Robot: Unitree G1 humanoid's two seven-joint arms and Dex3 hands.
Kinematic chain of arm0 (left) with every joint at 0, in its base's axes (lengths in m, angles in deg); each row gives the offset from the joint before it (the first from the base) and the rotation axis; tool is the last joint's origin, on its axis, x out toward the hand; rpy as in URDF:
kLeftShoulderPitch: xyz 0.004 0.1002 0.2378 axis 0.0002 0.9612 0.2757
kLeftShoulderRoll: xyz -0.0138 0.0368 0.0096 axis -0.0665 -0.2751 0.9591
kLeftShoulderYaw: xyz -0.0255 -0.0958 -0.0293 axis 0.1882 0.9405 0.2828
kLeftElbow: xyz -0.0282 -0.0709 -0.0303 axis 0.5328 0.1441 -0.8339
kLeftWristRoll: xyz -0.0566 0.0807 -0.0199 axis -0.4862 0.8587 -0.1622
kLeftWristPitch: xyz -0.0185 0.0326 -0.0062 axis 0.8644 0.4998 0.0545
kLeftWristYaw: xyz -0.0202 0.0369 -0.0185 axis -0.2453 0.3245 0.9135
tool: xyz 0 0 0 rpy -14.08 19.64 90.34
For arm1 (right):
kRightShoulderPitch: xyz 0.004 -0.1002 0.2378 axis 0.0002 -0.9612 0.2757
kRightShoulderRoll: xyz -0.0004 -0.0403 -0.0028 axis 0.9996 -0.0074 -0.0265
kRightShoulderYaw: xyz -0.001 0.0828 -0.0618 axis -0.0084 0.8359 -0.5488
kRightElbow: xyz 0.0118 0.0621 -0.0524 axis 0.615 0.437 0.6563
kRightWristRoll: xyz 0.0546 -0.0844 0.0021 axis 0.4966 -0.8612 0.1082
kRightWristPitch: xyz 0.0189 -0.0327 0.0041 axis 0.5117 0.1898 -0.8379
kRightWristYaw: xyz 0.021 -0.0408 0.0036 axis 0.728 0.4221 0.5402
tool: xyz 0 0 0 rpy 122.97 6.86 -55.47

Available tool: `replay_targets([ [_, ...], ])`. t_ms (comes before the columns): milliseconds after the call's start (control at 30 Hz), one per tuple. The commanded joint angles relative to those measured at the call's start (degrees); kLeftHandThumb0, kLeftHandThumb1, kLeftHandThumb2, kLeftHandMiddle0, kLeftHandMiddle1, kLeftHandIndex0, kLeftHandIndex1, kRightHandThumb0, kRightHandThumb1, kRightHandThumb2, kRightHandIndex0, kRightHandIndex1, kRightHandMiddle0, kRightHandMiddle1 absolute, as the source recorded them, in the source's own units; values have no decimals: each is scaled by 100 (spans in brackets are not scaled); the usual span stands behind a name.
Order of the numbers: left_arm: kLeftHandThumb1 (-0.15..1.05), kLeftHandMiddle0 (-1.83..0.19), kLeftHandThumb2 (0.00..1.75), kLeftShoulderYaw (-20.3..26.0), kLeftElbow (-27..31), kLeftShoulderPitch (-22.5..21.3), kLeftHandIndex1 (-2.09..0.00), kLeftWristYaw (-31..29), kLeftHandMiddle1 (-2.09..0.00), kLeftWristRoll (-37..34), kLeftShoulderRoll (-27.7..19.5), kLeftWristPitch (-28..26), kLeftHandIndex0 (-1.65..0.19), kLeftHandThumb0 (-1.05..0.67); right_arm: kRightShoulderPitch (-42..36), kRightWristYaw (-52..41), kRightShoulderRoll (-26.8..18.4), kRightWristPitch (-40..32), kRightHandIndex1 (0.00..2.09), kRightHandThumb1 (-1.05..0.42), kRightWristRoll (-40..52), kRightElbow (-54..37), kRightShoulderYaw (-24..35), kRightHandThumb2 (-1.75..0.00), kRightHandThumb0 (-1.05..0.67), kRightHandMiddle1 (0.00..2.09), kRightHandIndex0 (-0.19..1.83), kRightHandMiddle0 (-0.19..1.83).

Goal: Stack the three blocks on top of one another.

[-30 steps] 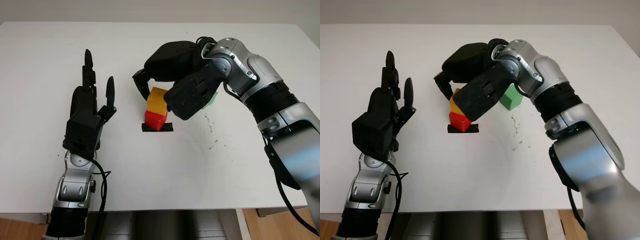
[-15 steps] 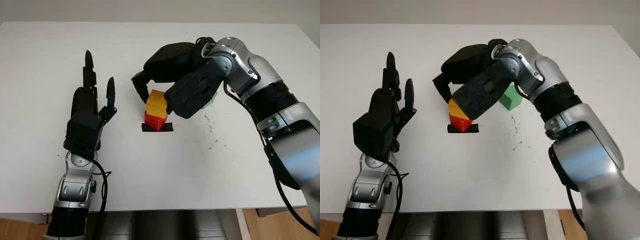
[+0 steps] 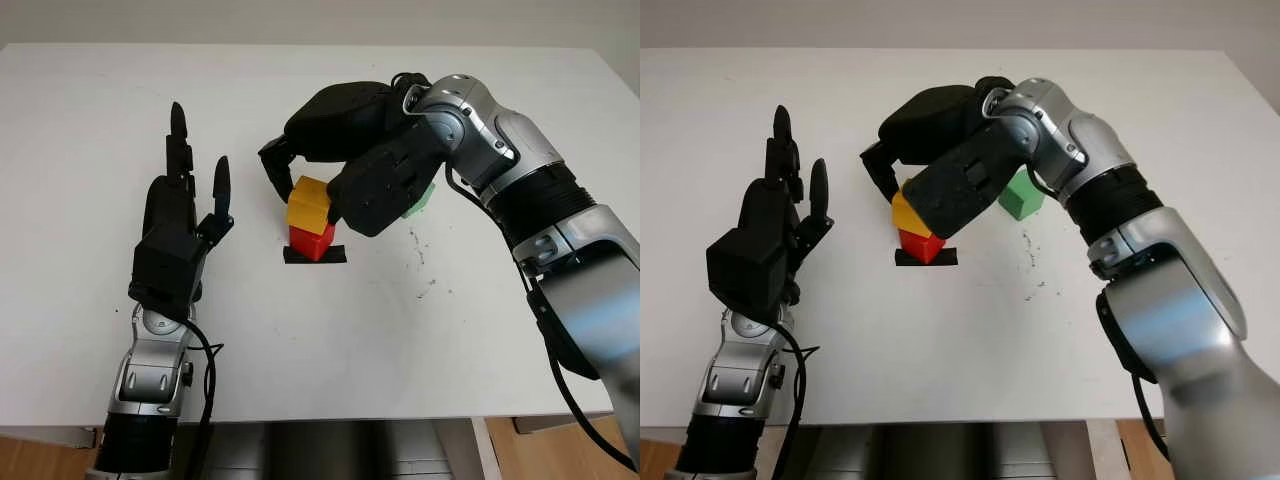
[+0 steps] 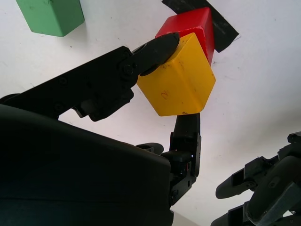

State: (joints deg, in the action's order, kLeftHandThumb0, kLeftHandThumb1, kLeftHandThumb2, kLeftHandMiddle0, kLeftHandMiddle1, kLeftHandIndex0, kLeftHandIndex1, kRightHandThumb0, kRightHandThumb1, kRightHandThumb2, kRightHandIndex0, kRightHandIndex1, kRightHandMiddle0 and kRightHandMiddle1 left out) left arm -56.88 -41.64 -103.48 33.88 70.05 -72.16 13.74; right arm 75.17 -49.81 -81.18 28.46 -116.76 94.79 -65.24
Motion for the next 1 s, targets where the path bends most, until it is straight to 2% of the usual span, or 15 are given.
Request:
replay_targets([
  [0,105,13,68,-11,27,34,-5,14,-6,4,38,85,13,-70,35,60,8,35,5,-93,-2,38,10,-5,-35,163,33,35],
  [267,105,13,69,-21,29,50,-5,27,-6,25,55,46,13,-69,48,-56,-11,7,5,-93,3,44,-10,-5,-35,163,34,35],
  [367,105,13,69,-22,1,42,-5,21,-5,23,50,86,13,-69,75,-145,-48,13,4,-92,-84,29,-71,-5,-35,160,30,29],
  [467,105,14,69,-20,7,45,-5,16,-5,8,57,82,13,-69,176,-389,-67,31,4,-92,-210,91,-184,-5,-41,114,24,15],
  [500,105,13,69,-21,-3,41,-5,23,-5,16,55,89,13,-69,201,-468,-59,26,3,-88,-209,126,-193,-5,-46,83,17,13],
  [600,105,14,69,-17,-18,28,-5,10,-5,-1,51,120,13,-69,267,-732,-46,28,3,-84,-132,218,-192,-5,-54,41,5,12],
  [700,105,14,69,-20,-3,21,-5,-2,-5,-7,50,95,13,-68,334,-968,-40,147,1,-83,-15,363,-170,-5,-63,25,-5,4],
  [967,105,13,68,-15,-23,20,-5,5,-5,-13,47,92,13,-68,372,-1257,-97,233,0,-81,156,467,-100,-5,-78,4,-19,-16],
])
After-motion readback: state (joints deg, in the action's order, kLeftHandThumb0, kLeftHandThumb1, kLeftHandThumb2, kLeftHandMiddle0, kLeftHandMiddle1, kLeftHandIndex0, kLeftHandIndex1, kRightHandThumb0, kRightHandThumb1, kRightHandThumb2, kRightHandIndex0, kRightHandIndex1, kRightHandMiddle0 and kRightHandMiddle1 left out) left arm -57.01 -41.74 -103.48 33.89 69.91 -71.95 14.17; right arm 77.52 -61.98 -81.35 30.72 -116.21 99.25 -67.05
